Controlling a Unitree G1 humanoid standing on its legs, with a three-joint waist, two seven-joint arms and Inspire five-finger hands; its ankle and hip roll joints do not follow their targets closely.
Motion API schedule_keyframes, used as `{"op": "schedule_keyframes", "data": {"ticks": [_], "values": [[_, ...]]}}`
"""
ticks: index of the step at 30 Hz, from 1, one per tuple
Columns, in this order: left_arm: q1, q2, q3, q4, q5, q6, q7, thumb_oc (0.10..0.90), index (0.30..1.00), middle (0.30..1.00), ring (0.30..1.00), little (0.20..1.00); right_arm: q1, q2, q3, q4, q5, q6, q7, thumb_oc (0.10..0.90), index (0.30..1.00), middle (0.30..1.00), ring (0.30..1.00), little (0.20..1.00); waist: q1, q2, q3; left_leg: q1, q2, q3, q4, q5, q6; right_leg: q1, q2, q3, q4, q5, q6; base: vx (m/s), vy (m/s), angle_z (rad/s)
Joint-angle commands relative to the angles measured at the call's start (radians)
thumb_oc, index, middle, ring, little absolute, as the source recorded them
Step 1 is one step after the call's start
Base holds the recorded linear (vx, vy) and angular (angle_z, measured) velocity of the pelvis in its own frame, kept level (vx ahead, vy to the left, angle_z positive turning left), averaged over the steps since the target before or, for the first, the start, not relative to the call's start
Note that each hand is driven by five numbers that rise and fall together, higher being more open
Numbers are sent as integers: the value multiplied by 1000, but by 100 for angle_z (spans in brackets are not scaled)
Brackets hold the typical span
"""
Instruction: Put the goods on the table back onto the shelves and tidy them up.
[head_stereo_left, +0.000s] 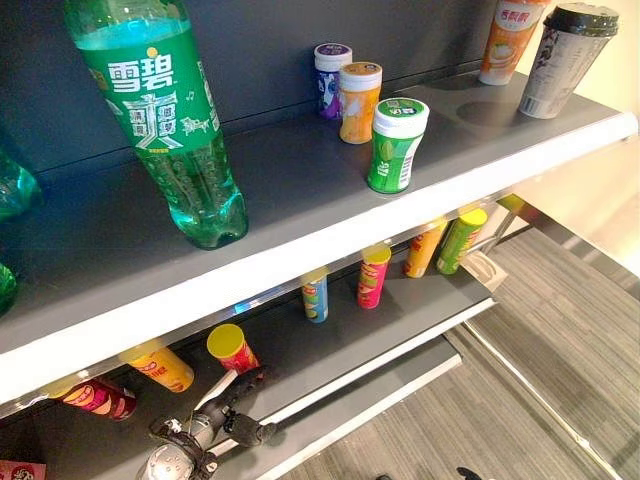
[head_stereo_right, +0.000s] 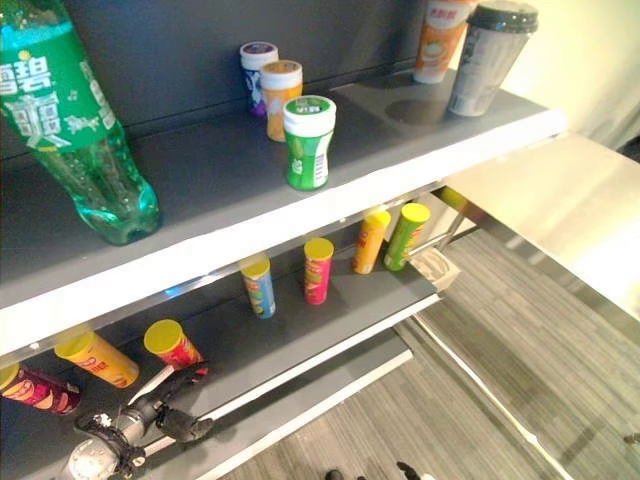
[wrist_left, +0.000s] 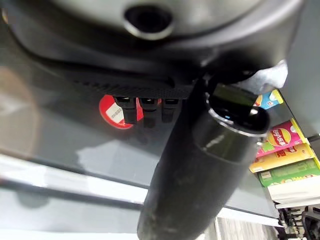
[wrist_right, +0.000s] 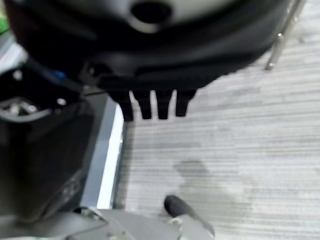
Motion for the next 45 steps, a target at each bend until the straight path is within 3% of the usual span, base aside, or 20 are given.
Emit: {"op": "schedule_keyframes", "data": {"ticks": [1,30,45], "values": [[-83,-8,83,-12,42,-72,76,800,900,900,900,900,34,-55,-15,-67,10,-19,-55,800,900,900,900,900,-11,-12,-1,16,54,-31,5,-6,-76,15,22,28,13,-1,43,0,0,0],[-205,-57,40,194,195,-70,261,800,900,900,900,900,37,-47,9,-75,17,-25,-117,800,900,900,900,900,-14,-26,10,23,56,-29,5,-2,-78,20,26,32,13,-5,40,0,0,0],[-219,-56,17,167,192,-85,281,800,900,900,900,900,30,-41,18,-66,22,-29,-133,800,900,900,900,900,-10,-27,16,22,60,-34,5,3,-79,24,30,28,14,-7,36,2,-2,-1]]}}
